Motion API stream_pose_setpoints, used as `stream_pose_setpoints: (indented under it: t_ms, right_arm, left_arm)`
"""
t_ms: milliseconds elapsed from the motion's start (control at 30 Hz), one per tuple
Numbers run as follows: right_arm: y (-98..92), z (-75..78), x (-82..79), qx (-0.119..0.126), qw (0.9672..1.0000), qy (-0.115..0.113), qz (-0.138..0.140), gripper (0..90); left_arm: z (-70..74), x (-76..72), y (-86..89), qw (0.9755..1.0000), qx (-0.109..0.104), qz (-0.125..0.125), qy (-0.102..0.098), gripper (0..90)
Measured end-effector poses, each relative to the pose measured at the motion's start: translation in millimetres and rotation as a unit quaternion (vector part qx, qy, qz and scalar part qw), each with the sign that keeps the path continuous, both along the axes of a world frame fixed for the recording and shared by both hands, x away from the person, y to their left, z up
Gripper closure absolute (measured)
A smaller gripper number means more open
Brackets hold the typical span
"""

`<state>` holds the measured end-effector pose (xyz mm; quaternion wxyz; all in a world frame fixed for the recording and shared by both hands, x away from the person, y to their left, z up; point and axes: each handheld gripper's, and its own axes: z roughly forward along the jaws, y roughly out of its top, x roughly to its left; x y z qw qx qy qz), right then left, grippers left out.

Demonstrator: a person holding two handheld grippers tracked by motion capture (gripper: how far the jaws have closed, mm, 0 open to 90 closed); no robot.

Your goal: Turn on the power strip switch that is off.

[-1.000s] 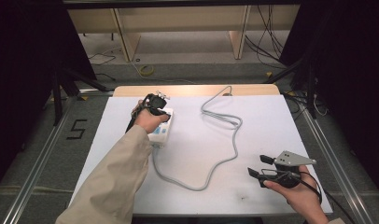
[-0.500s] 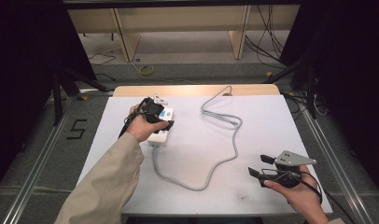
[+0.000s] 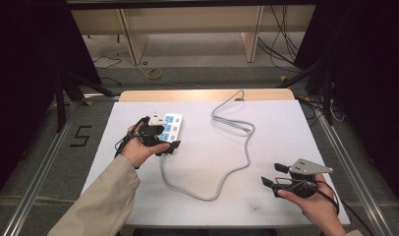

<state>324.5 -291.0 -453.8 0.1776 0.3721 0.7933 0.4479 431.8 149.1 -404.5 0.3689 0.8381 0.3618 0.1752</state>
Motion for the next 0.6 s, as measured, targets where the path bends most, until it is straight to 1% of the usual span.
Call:
stream_pose_setpoints:
  t_ms: [67,133,200,333,467,533,600]
  right_arm:
    - [0.1,-0.2,0.0,0.000,1.0000,0.002,0.000,28.9]
    - [0.4,-0.4,0.2,-0.001,1.0000,0.002,0.001,28.7]
    - [0.7,-0.4,0.1,0.000,1.0000,0.003,0.001,28.5]
    - [0.2,-0.4,0.1,0.000,1.0000,0.002,0.001,28.4]
    - [0.3,-0.3,-0.1,0.001,1.0000,0.002,0.002,28.2]
    - [0.4,-0.2,-0.2,0.000,1.0000,0.001,0.004,28.2]
    - [0.4,-0.1,-0.2,0.001,1.0000,0.001,0.004,28.2]
  left_arm:
    - [-2.5,-7.3,3.5,0.9999,-0.015,0.001,-0.007,18.9]
    - [-4.7,-13.6,6.4,0.9996,-0.024,0.002,-0.014,19.3]
    - [-8.6,-21.7,9.4,0.9994,-0.027,0.001,-0.022,19.0]
    - [-15.3,-37.0,14.8,0.9989,-0.036,-0.001,-0.030,17.6]
    - [-22.2,-51.2,22.3,0.9986,-0.038,0.001,-0.037,16.8]
    - [-25.6,-57.5,27.4,0.9985,-0.036,0.003,-0.041,16.6]
    - [-28.8,-63.7,31.5,0.9983,-0.040,0.006,-0.043,16.3]
